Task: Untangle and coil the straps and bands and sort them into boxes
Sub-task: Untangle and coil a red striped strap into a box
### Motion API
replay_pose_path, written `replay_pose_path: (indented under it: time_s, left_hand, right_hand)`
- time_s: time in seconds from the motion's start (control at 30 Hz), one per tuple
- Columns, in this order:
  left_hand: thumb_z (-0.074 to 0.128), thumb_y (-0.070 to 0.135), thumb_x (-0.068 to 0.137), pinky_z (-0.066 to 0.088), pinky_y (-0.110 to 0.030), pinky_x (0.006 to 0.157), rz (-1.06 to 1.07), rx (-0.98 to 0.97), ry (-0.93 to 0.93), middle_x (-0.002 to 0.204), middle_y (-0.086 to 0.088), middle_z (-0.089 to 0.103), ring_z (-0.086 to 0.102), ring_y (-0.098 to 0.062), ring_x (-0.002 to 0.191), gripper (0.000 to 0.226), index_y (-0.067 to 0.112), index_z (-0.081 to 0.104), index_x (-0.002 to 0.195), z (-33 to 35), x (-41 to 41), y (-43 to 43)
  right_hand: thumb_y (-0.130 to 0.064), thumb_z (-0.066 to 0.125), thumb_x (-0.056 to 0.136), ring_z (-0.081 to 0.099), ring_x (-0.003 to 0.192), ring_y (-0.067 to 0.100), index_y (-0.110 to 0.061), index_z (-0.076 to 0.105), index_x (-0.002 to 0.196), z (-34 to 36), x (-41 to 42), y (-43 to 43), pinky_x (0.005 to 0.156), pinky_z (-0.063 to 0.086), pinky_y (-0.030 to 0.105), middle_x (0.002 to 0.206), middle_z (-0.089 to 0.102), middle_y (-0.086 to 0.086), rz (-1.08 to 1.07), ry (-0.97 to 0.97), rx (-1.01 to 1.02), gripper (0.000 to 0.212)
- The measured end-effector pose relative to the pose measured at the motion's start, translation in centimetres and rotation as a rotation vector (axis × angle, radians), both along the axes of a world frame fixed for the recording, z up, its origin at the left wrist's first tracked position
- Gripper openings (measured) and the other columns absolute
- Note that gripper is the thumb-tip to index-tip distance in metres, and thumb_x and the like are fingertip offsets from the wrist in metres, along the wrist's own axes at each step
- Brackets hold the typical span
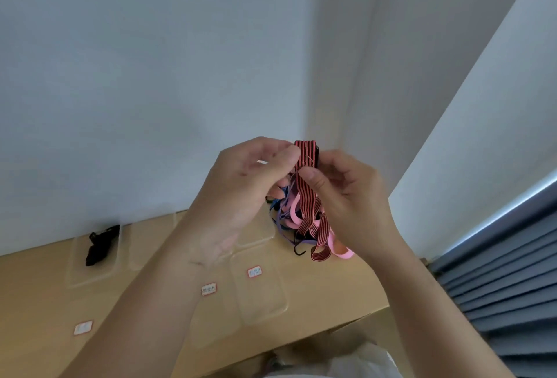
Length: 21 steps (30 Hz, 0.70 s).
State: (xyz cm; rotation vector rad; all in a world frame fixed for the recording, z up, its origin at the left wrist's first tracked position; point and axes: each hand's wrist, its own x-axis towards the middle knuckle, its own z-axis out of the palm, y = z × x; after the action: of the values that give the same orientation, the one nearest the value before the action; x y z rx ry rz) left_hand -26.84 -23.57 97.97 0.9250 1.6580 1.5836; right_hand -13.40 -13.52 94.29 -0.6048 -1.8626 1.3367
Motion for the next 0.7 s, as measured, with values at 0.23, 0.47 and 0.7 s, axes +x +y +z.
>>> replay_pose_path:
  time_s: [0.23, 0.47, 0.7]
  left_hand:
    - [0.072, 0.024, 0.095, 0.060, -0.043, 0.083, 0.096, 0.039, 0.121, 0.086, -0.002, 0.078, 0.074, -0.020, 0.083, 0.009, 0.016, 0.076, 0.093, 0.8, -1.2, -0.3]
    - [0.066, 0.006, 0.096, 0.059, -0.033, 0.067, 0.190, 0.172, -0.135, 0.078, -0.008, 0.071, 0.073, -0.024, 0.073, 0.010, 0.003, 0.069, 0.106, 2.1, -2.5, -1.5]
    - [0.064, 0.000, 0.095, 0.059, -0.034, 0.066, -0.028, 0.066, 0.028, 0.091, -0.017, 0.067, 0.068, -0.023, 0.069, 0.016, 0.007, 0.076, 0.103, 2.3, -4.2, -3.5]
  right_hand:
    - [-0.011, 0.067, 0.096, 0.066, 0.072, 0.049, -0.016, 0.070, 0.095, 1.3, -1.3, -0.8, 0.061, 0.056, 0.060, 0.080, 0.074, 0.007, 0.144, 0.050, -0.132, 0.006]
    - [-0.009, 0.071, 0.091, 0.063, 0.061, 0.025, -0.014, 0.074, 0.104, 2.1, -2.4, -1.2, 0.063, 0.052, 0.057, 0.079, 0.070, 0.001, 0.293, 0.072, -0.218, 0.014]
    - [-0.021, 0.073, 0.077, 0.056, 0.059, 0.016, -0.020, 0.082, 0.095, 3.6, -2.1, 0.3, 0.059, 0.048, 0.024, 0.074, 0.071, 0.020, 0.283, 0.050, -0.184, 0.020]
